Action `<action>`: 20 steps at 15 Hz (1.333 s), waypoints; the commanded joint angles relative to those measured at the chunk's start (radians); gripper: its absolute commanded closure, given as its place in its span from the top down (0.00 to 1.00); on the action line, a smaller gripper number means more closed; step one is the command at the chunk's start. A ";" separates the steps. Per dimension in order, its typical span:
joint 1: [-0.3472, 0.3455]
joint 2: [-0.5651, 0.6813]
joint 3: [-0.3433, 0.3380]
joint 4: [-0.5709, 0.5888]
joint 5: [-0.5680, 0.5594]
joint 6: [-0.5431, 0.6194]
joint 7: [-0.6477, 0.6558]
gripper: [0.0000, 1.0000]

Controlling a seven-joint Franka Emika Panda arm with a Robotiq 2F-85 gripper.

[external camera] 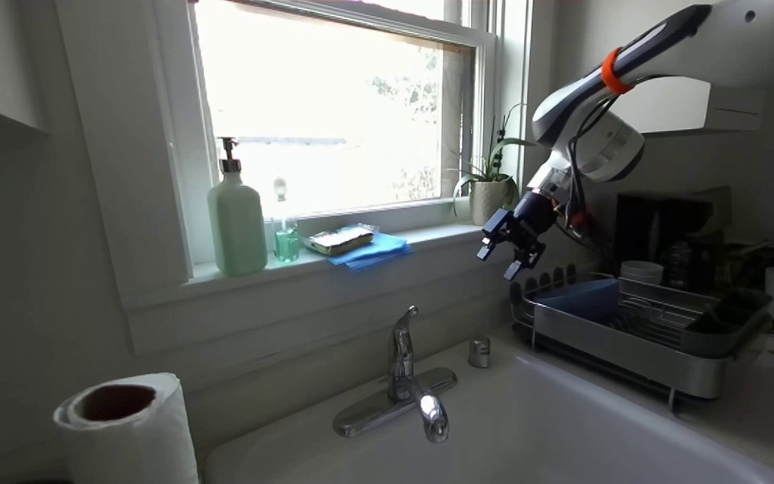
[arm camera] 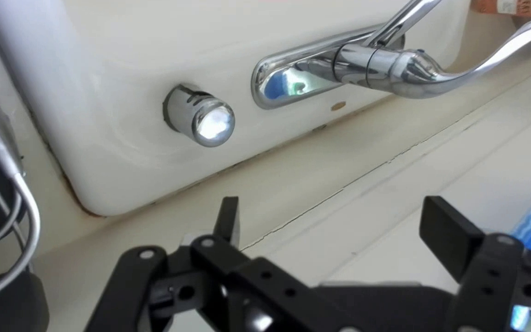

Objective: Pick up the blue bowl from the sink and put it in the silver dish rack

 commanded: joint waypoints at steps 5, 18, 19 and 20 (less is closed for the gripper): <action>0.070 -0.255 0.007 -0.266 -0.366 0.310 0.267 1.00; 0.063 -0.402 0.002 -0.250 -0.931 0.078 0.766 1.00; 0.059 -0.405 0.001 -0.244 -0.944 0.054 0.776 1.00; 0.056 -0.405 0.000 -0.234 -0.954 0.035 0.789 1.00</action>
